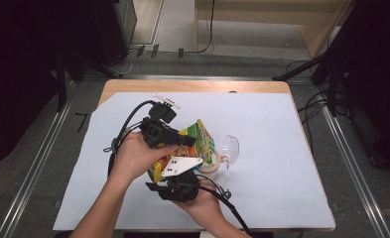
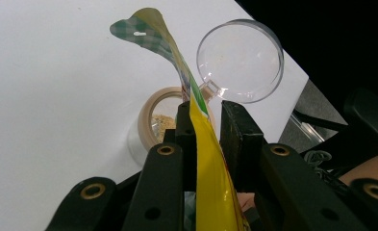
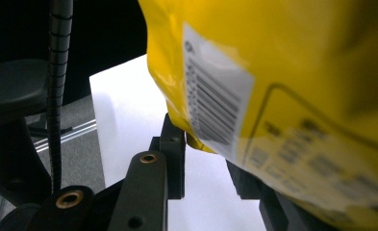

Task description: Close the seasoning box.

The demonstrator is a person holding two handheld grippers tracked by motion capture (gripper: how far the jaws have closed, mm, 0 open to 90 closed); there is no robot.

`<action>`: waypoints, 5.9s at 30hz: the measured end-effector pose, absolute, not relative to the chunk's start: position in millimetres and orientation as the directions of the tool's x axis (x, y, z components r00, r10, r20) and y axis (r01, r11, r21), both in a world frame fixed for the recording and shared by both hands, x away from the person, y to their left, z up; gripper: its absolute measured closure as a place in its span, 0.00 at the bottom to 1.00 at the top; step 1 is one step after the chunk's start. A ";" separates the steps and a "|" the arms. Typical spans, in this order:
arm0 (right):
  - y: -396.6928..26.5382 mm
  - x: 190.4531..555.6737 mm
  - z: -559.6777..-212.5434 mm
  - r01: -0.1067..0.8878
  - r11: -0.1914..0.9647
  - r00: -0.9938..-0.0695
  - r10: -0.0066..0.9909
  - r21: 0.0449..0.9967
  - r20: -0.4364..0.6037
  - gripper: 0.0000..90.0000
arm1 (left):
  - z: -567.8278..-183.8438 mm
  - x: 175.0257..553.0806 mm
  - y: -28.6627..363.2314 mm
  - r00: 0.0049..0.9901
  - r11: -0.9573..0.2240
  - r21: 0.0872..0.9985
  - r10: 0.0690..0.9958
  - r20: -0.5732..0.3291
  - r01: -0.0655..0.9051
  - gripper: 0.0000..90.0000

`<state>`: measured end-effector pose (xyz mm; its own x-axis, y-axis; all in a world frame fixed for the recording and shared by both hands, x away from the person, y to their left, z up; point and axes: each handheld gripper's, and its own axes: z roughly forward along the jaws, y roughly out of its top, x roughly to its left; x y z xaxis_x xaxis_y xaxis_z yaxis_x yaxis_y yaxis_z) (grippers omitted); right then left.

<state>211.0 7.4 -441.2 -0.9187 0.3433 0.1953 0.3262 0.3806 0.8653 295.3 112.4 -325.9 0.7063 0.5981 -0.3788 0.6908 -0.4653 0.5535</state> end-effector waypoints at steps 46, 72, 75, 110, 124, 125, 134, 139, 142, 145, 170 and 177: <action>7.0 214.6 -430.0 0.347 0.384 -0.914 0.344 0.855 0.216 0.80 | -328.2 311.9 114.6 0.695 -0.460 0.539 0.599 -0.399 0.706 0.84; 6.7 213.7 -429.2 0.338 0.385 -0.917 0.341 0.859 0.208 0.80 | -327.9 310.1 116.1 0.694 -0.452 0.549 0.605 -0.390 0.703 0.84; 6.7 214.0 -429.6 0.340 0.384 -0.916 0.342 0.858 0.209 0.80 | -328.2 310.0 115.4 0.694 -0.451 0.550 0.604 -0.392 0.703 0.84; 5.8 213.1 -430.5 0.353 0.366 -0.911 0.344 0.861 0.227 0.81 | -321.9 302.7 109.1 0.706 -0.460 0.560 0.601 -0.374 0.689 0.83; 6.1 213.3 -427.3 0.358 0.357 -0.909 0.343 0.863 0.236 0.81 | -321.0 304.8 110.3 0.699 -0.450 0.562 0.609 -0.376 0.694 0.84; 6.1 213.2 -427.4 0.358 0.357 -0.909 0.343 0.863 0.236 0.81 | -321.1 304.8 110.2 0.700 -0.451 0.563 0.608 -0.374 0.693 0.84; 5.6 213.8 -428.0 0.354 0.362 -0.911 0.344 0.862 0.230 0.81 | -321.2 304.3 109.5 0.700 -0.447 0.566 0.607 -0.377 0.693 0.83; 5.7 213.4 -427.6 0.355 0.364 -0.910 0.343 0.861 0.231 0.81 | -321.2 304.8 110.4 0.699 -0.448 0.563 0.607 -0.378 0.694 0.85; 6.0 212.7 -427.3 0.358 0.361 -0.910 0.342 0.861 0.234 0.81 | -321.2 304.8 110.5 0.699 -0.450 0.563 0.607 -0.377 0.694 0.85; 6.1 212.6 -427.1 0.356 0.362 -0.910 0.343 0.862 0.232 0.81 | -321.2 304.7 110.2 0.701 -0.451 0.564 0.608 -0.374 0.692 0.84; 3.2 212.8 -426.0 0.348 0.366 -0.913 0.340 0.863 0.225 0.81 | -322.6 307.8 109.7 0.702 -0.452 0.562 0.602 -0.381 0.693 0.84; 2.9 213.0 -424.2 0.337 0.374 -0.916 0.342 0.864 0.210 0.81 | -321.2 307.3 110.9 0.705 -0.444 0.571 0.593 -0.390 0.690 0.85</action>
<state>213.0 2.9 -424.2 -0.9161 0.3418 0.2097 0.3373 0.3739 0.8639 307.3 110.9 -321.2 0.7047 0.5926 -0.3900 0.6900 -0.4445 0.5713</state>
